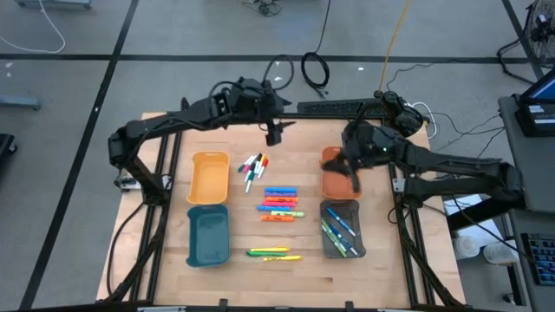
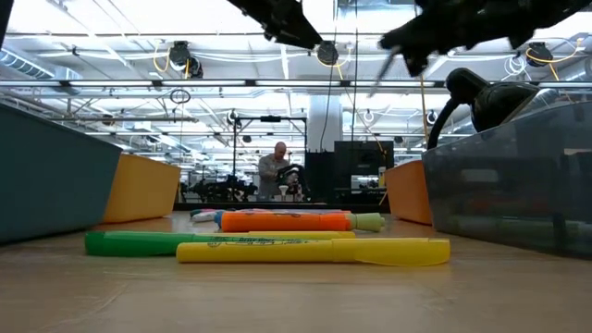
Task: Pick & Place Markers
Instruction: Put the brown dry erase marker into the black bin, then put the bottom orange highlighter into the orange bin
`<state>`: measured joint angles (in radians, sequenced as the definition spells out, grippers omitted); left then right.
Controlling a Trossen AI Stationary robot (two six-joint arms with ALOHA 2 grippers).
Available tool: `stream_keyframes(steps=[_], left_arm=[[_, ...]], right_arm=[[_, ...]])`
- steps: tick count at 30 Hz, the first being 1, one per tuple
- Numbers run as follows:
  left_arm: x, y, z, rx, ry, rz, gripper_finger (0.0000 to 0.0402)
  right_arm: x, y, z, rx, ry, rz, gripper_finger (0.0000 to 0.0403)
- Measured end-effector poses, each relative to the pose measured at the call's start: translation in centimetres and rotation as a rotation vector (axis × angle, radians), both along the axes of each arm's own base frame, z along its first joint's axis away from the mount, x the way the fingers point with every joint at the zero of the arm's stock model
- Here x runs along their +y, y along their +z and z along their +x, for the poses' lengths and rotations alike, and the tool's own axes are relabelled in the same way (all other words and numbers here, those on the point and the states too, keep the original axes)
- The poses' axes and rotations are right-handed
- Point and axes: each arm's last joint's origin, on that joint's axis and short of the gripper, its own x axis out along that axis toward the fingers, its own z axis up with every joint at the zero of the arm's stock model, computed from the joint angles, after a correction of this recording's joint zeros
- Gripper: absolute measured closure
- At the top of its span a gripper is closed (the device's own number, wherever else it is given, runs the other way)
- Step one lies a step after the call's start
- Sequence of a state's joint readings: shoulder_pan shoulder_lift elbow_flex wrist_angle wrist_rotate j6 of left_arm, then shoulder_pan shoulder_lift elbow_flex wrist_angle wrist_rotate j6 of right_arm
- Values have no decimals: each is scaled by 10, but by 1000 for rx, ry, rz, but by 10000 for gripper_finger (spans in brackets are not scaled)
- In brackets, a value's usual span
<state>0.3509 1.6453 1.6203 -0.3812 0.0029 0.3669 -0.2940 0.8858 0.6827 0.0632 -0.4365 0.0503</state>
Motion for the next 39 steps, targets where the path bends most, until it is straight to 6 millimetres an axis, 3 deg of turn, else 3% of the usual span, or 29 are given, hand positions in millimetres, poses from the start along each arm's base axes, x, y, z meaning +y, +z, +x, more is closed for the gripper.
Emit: stream_keyframes(steps=[3,8,14,16,23,30,34,39], left_arm=[[4,2,-10,22,19,-56,120],[-1,13,-35,44,-36,-196,119],[-30,39,-68,-55,-181,-242,119],[-42,39,-78,-107,-215,-227,119],[-72,9,-118,-300,-76,-164,119],[-95,-35,-158,-437,-25,-187,119],[-104,-51,-179,-516,-27,-180,119],[-110,-56,-196,-575,-52,-211,119]], right_arm=[[15,-3,-16,111,139,161,379],[42,-14,-34,332,197,290,379],[64,-30,-43,483,235,320,379],[70,-38,-43,497,250,327,379],[81,-59,-40,456,263,350,379],[83,-75,-39,499,184,353,377],[82,-83,-38,480,152,373,337],[83,-88,-36,379,187,377,284]])
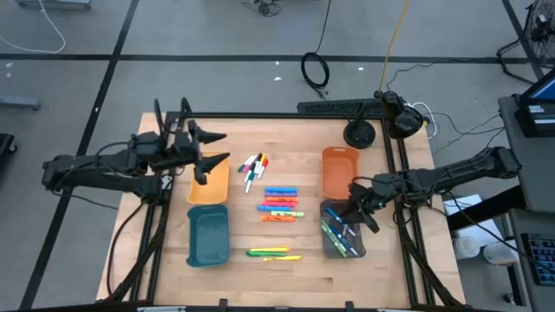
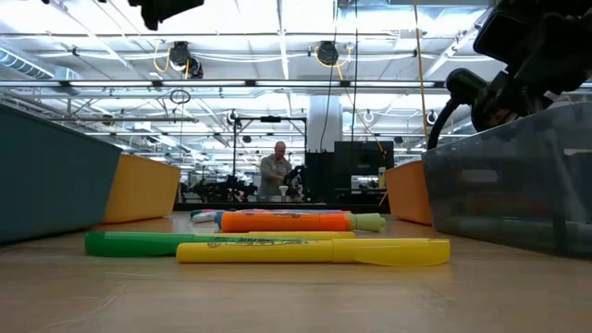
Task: Pick & Place Markers
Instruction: Put the bottom orange highlighter into the orange bin
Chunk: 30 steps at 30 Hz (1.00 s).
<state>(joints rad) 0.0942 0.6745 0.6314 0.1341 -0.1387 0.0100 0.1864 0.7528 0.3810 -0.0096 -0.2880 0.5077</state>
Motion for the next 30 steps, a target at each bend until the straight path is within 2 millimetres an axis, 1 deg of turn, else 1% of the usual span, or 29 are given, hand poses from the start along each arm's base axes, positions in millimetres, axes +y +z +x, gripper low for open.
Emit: stream_keyframes(steps=[4,9,13,15,19,22,25,30], left_arm=[[-1,1,-2,-24,-15,-67,119],[-2,0,-1,-26,-22,-107,119],[-2,0,-1,-27,-22,-107,119],[-2,0,-1,-27,-22,-107,119],[-2,0,-1,-27,-22,-107,119],[-2,0,-1,-27,-23,-107,119],[-2,0,-1,-27,-23,-107,119],[-2,0,-1,-27,-23,-107,119]], right_arm=[[0,-4,1,-116,10,-1,259],[0,-2,1,-245,11,22,247],[2,12,1,-394,70,64,249],[4,21,1,-512,120,63,249],[7,39,-3,-771,202,-13,247],[6,48,-5,-911,178,-93,246],[5,51,-6,-952,134,-119,246],[5,52,-6,-962,141,-114,246]])
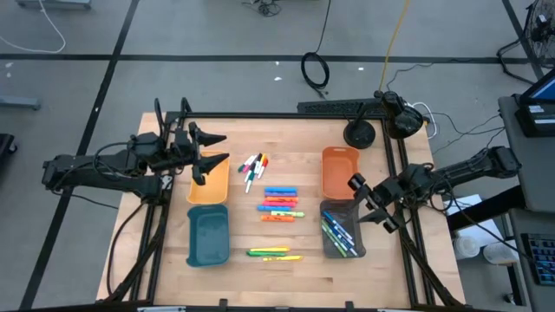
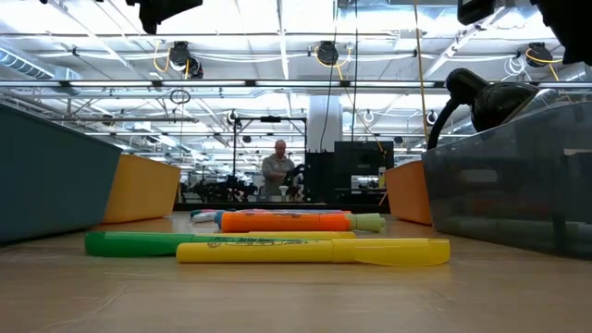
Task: Pick & Place Markers
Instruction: Put the bottom orange highlighter into the orange bin
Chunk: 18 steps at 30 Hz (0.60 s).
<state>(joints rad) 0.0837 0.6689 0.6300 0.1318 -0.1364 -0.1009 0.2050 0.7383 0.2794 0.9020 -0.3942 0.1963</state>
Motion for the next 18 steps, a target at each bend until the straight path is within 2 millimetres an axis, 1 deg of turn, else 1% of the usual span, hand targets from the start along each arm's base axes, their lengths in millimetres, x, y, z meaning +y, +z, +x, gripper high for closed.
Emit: stream_keyframes(steps=[18], left_arm=[[0,0,0,0,0,0,119]], right_arm=[[0,-2,1,17,0,-3,247]])
